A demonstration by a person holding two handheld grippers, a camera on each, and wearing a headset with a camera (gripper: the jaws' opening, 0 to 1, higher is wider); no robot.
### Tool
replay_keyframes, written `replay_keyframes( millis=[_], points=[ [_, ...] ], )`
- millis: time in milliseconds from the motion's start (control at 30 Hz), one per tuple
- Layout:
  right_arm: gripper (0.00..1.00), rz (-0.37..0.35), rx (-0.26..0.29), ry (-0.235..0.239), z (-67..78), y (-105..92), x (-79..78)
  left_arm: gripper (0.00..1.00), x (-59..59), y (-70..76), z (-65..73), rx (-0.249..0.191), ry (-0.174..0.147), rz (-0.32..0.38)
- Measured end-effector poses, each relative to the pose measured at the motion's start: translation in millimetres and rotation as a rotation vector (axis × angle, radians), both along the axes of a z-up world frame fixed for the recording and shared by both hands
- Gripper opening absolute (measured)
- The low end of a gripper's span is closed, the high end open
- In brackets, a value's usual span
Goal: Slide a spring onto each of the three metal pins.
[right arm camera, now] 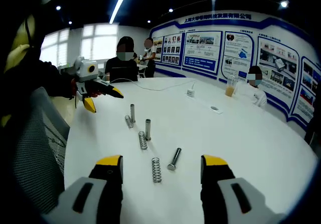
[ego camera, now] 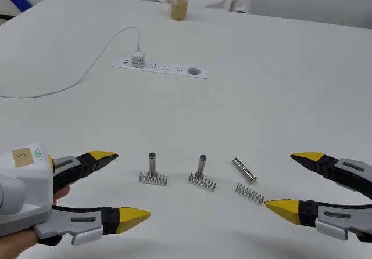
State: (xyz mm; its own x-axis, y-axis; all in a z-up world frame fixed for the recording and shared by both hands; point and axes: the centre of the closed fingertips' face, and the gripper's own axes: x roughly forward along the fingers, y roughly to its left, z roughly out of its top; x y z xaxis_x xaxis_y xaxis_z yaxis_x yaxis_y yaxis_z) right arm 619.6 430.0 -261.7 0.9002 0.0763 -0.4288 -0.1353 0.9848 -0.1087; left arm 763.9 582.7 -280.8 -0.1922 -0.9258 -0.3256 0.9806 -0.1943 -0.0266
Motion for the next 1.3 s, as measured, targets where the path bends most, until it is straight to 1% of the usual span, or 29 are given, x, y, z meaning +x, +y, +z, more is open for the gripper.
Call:
replay_keyframes(
  millis=[633, 800, 1067, 1200, 1300],
  points=[
    [0.60, -0.020, 0.006, 0.016, 1.7, -4.5, 2.5, 0.75, -0.5, -0.1, 1.2, 0.000, -0.002, -0.003],
    [0.58, -0.024, 0.006, 0.033, -1.2, -6.1, 3.4, 0.75, -1.0, 0.4, 0.8, 0.001, -0.003, -0.002],
    [0.56, -0.015, 0.010, 0.056, -5.1, -10.9, 10.4, 0.75, -1.9, 0.6, 0.5, 0.004, -0.002, -0.001],
    [0.53, -0.013, 0.003, 0.082, -9.2, -13.3, 15.9, 0.75, -1.4, 1.1, -0.1, 0.006, -0.005, 0.000],
    [0.50, -0.023, 0.001, 0.084, -8.1, -17.8, 21.3, 0.75, -0.6, 1.4, -0.3, 0.007, -0.005, 0.002]
  ],
)
